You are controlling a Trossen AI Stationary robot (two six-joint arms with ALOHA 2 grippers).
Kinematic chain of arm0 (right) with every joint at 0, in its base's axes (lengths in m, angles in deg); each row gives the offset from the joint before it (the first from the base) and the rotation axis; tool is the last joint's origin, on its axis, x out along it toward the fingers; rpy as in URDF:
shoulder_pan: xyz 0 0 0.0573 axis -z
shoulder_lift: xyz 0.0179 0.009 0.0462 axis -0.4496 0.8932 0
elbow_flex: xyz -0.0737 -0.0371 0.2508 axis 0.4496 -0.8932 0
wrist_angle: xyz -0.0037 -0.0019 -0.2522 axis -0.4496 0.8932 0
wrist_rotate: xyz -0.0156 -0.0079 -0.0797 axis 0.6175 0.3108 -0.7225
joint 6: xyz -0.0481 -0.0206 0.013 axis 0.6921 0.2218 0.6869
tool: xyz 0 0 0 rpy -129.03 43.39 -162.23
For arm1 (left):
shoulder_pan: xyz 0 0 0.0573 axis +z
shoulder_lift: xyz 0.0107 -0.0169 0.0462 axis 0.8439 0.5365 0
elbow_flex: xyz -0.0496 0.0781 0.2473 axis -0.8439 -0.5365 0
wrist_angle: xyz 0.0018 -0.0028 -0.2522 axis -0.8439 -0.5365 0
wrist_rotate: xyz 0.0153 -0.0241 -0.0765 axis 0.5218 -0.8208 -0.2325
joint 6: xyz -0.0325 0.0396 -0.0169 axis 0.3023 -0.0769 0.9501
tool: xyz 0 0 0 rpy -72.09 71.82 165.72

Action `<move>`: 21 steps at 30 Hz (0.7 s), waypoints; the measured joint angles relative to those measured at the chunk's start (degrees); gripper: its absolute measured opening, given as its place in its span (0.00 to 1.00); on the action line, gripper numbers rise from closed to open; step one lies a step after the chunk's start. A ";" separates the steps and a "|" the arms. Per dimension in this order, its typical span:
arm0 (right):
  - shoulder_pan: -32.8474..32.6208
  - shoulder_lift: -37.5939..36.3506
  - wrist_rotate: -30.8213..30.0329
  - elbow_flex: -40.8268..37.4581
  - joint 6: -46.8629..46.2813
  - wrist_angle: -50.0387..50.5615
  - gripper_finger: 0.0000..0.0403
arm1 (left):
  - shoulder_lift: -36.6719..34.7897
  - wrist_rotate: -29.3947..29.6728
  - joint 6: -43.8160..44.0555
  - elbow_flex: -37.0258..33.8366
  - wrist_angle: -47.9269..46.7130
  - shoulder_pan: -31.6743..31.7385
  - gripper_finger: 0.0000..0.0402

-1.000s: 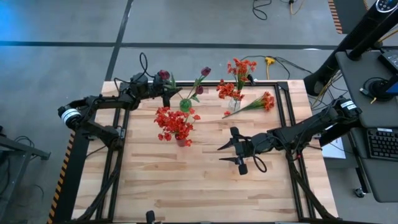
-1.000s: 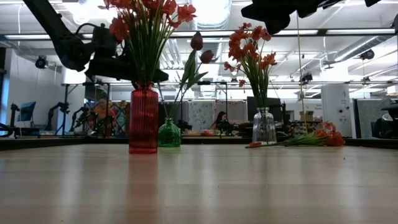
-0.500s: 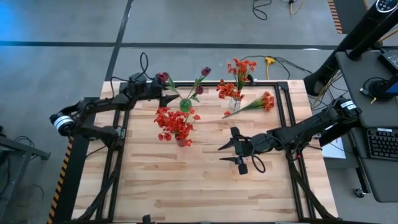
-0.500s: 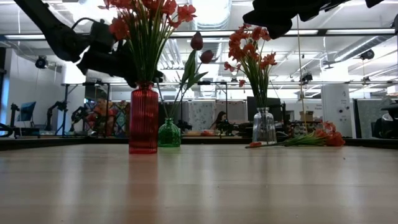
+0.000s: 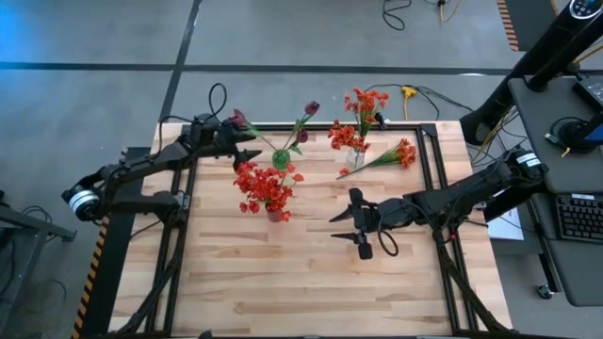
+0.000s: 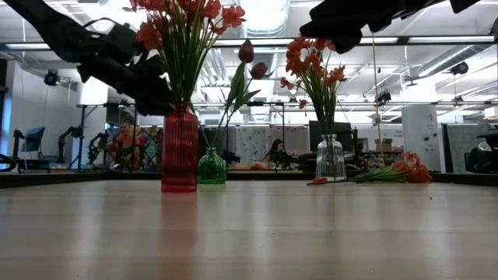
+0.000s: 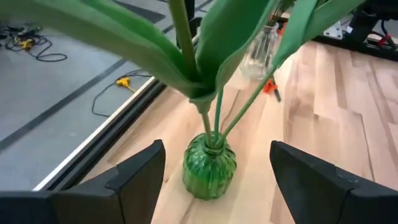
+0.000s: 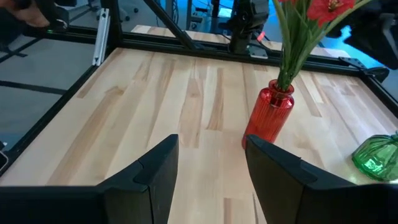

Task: Sort flowers into vase by color
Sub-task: Put the dark red tulip into the green vase

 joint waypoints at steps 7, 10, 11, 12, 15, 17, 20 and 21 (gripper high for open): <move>0.56 0.00 0.01 -0.02 -0.95 0.73 0.45 | -2.84 0.06 0.21 0.00 -0.47 -0.11 0.68; 1.00 0.00 0.02 -0.02 -0.96 1.15 0.45 | -3.26 0.06 0.50 0.00 0.48 -0.11 0.68; 1.22 0.00 0.02 -0.02 -0.96 1.13 0.44 | -3.26 0.06 0.54 0.00 0.51 -0.11 0.68; 1.34 0.00 0.00 -0.02 -0.96 1.15 0.44 | -3.26 0.02 0.54 0.00 0.51 -0.11 0.68; 1.85 0.01 0.00 -0.02 -0.96 1.11 0.44 | -3.22 -0.14 0.43 0.00 0.26 -0.12 0.68; 2.09 0.00 0.00 -0.02 -1.24 1.01 0.44 | -3.03 -0.17 0.17 0.00 0.38 -0.34 0.68; 2.56 0.00 0.03 -0.02 -1.46 0.97 0.44 | -2.68 -0.22 0.38 0.00 1.38 -0.86 0.68; 2.72 0.01 0.02 -0.02 -1.50 0.98 0.44 | -2.65 -0.30 0.67 0.00 1.53 -0.91 0.68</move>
